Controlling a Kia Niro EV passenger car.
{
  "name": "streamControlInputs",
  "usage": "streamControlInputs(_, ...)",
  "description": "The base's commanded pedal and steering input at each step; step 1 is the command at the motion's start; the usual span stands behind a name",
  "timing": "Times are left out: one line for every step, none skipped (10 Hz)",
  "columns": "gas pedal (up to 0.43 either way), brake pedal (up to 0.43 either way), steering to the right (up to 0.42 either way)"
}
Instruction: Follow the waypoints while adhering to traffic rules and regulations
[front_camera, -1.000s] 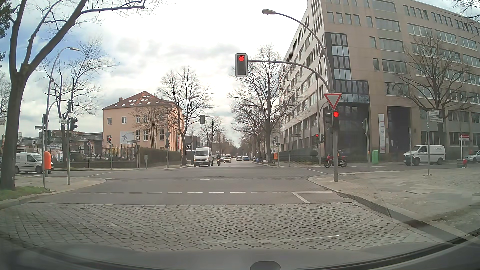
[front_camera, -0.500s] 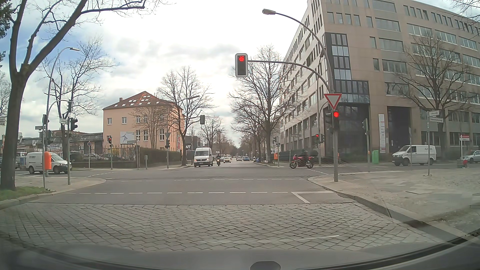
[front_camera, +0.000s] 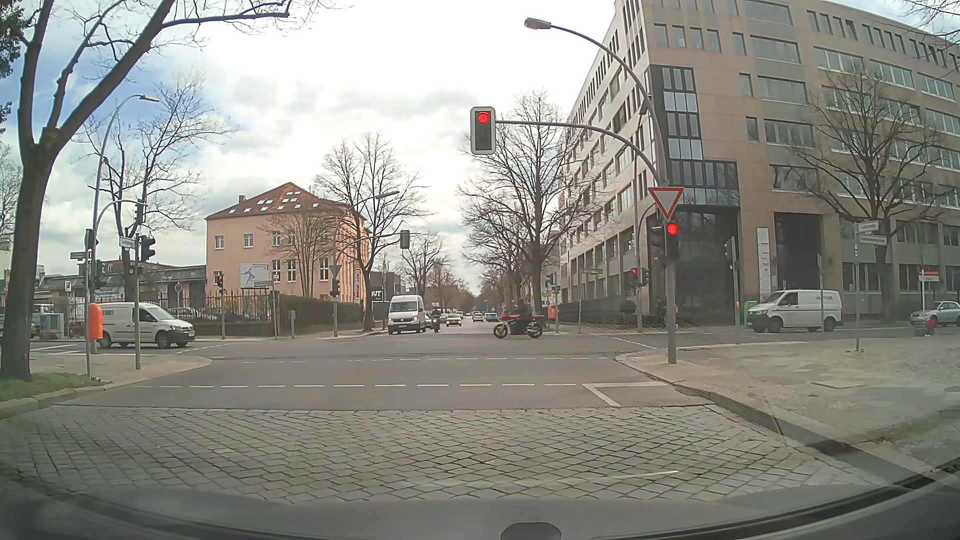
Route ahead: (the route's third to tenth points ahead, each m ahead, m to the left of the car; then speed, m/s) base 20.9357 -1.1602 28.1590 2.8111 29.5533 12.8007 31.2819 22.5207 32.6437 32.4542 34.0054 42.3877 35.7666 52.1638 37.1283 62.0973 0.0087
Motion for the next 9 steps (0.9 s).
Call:
streamControlInputs(0.0,0.354,-0.027)
streamControlInputs(0.0,0.354,-0.027)
streamControlInputs(0.0,0.36,-0.027)
streamControlInputs(0.0,0.354,-0.027)
streamControlInputs(0.0,0.354,-0.027)
streamControlInputs(0.0,0.354,-0.027)
streamControlInputs(0.0,0.36,-0.027)
streamControlInputs(0.0,0.354,-0.027)
streamControlInputs(0.0,0.354,-0.027)
